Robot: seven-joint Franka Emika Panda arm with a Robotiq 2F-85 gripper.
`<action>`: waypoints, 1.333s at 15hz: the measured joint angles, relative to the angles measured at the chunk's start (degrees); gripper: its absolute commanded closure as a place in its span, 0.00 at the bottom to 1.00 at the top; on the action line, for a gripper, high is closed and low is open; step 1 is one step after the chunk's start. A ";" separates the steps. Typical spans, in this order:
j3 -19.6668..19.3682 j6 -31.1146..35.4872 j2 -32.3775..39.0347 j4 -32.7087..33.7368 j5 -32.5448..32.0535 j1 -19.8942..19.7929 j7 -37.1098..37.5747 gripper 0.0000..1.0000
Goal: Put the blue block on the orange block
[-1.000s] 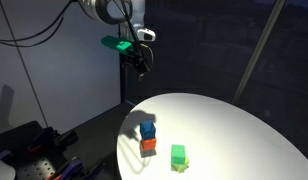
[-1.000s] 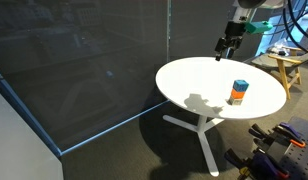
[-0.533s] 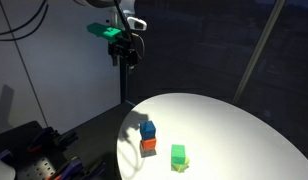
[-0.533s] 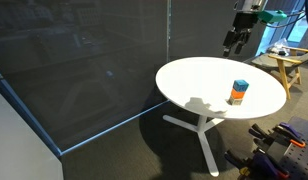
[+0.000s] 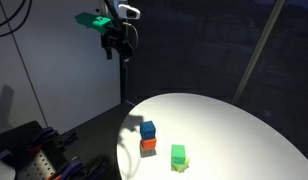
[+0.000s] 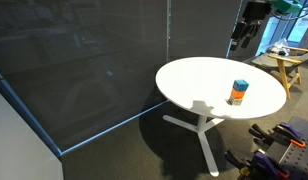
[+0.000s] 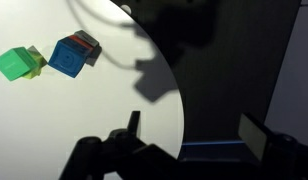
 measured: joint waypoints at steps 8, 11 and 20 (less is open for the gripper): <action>1.78 0.00 -2.13 -0.39 0.00 0.87 2.93 0.00; 2.94 0.00 -2.10 -0.38 0.00 1.91 4.68 0.00; 5.75 0.00 -1.98 -0.38 0.01 5.45 5.48 0.00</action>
